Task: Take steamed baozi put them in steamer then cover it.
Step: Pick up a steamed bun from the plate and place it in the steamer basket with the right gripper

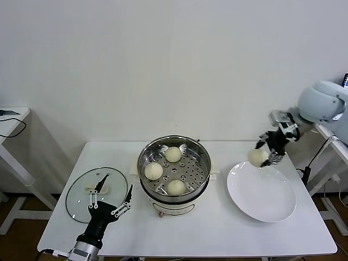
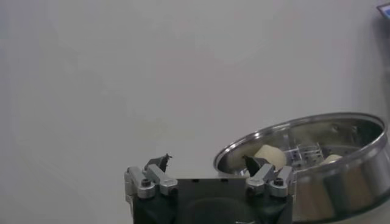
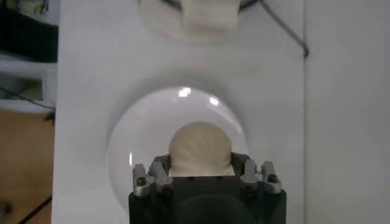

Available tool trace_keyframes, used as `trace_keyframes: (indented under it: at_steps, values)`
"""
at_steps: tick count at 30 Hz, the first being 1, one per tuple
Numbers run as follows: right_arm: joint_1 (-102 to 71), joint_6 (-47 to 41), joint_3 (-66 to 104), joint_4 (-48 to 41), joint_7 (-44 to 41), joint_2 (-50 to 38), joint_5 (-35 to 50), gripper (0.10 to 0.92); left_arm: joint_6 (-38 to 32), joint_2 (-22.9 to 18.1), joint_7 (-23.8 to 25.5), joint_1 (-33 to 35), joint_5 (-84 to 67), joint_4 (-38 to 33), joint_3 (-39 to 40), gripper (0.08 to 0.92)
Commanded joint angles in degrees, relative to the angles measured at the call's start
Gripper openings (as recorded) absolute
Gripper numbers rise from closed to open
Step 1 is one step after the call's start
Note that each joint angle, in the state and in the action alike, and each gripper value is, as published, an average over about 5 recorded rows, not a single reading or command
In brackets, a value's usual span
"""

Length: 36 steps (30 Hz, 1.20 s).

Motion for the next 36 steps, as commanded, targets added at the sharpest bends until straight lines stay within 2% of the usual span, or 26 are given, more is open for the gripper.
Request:
trace_keyframes:
  at_steps: [1, 7, 18, 29, 36]
  values:
    - [16.3, -10.4, -12.4, 10.4, 6.0, 11.4, 16.1, 0.662, 0.0, 0.2, 0.1, -0.3, -0.4, -0.3, -0.2, 0.823]
    - [12.0, -15.4, -9.6, 9.6, 9.1, 19.1, 16.2, 0.662, -0.1, 0.2, 0.2, -0.6, -0.5, -0.2, -0.1, 0.823]
    - [-0.6, -17.5, -4.2, 0.2, 9.7, 28.4, 9.8, 0.674, -0.2, -0.1, 0.1, -0.5, -0.8, -0.6, -1.0, 0.823]
    - [-11.3, -16.6, 0.6, -10.0, 8.9, 32.3, 1.7, 0.682, -0.2, -0.2, 0.1, -0.6, -1.0, -0.2, -1.7, 0.823]
    - [-15.3, -16.0, 2.3, -13.1, 8.2, 33.0, -1.0, 0.684, -0.1, -0.1, 0.2, -1.1, -1.5, 0.6, -2.2, 0.823]
